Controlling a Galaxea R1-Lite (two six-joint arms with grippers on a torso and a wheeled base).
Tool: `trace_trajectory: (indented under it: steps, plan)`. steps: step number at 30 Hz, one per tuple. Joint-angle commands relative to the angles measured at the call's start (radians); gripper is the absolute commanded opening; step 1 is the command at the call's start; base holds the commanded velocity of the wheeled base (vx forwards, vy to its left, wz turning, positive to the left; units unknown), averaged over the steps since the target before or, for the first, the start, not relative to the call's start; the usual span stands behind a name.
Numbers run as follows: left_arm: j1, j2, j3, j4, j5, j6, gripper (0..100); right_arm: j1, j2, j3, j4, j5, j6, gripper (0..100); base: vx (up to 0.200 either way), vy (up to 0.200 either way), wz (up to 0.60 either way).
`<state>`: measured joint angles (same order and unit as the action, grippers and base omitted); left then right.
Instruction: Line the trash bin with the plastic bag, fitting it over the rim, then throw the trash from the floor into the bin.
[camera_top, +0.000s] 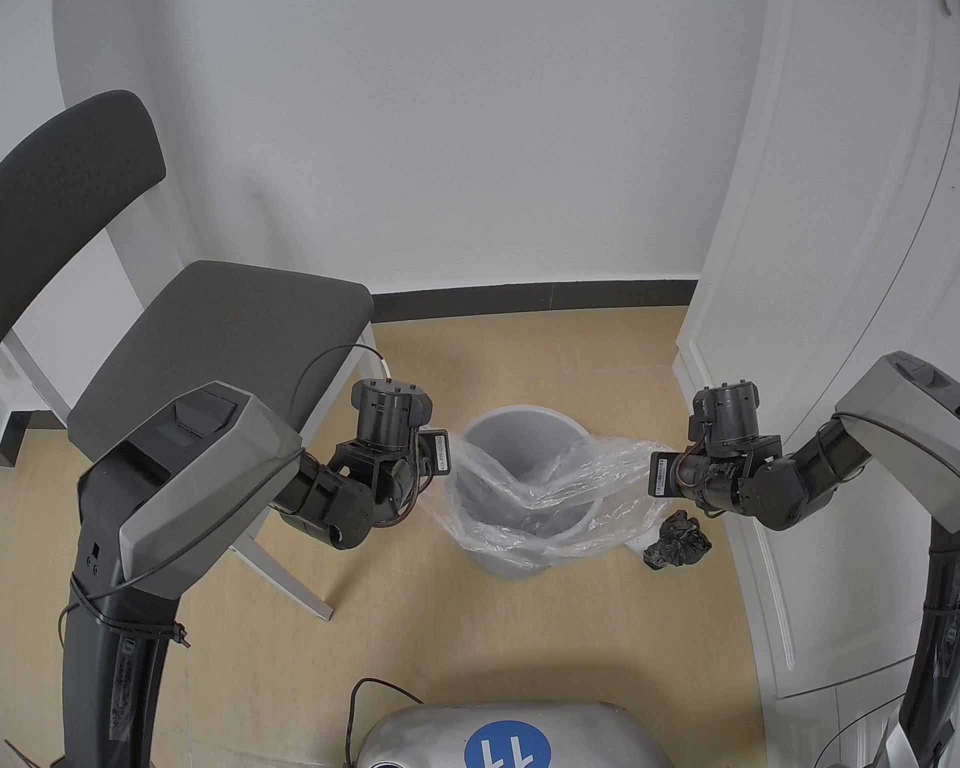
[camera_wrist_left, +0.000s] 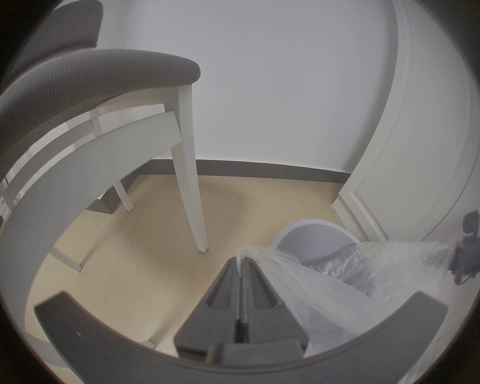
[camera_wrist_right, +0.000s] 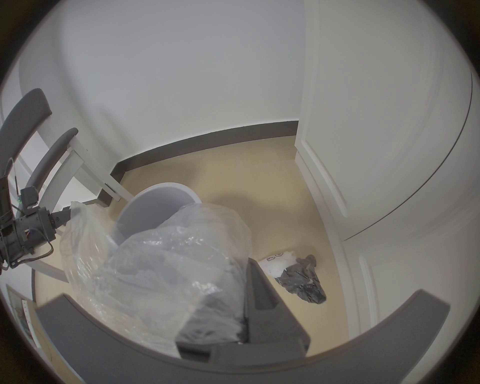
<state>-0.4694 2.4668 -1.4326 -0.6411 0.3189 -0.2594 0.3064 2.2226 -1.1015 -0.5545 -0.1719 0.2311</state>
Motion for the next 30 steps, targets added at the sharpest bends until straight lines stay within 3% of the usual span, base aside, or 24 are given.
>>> trace_trajectory:
  steps: [1,14,23,30]
  plan:
    - [0.0,-0.046,0.026,0.006,0.0,0.008,0,0.016,-0.089,0.018,0.048,0.0,-0.004,0,0.0,0.0,0.0]
    - [0.005,-0.072,0.034,0.077,-0.001,0.008,0,0.019,-0.158,0.022,0.205,-0.001,-0.05,0,0.0,0.0,0.0]
    - [0.0,-0.014,0.023,0.077,-0.001,0.009,0,0.03,-0.067,0.003,0.199,-0.001,-0.049,0,0.0,0.0,0.0]
    - [0.001,0.13,-0.092,0.061,0.009,0.015,0,0.042,0.029,-0.043,0.191,-0.008,-0.038,0,0.0,0.0,0.0]
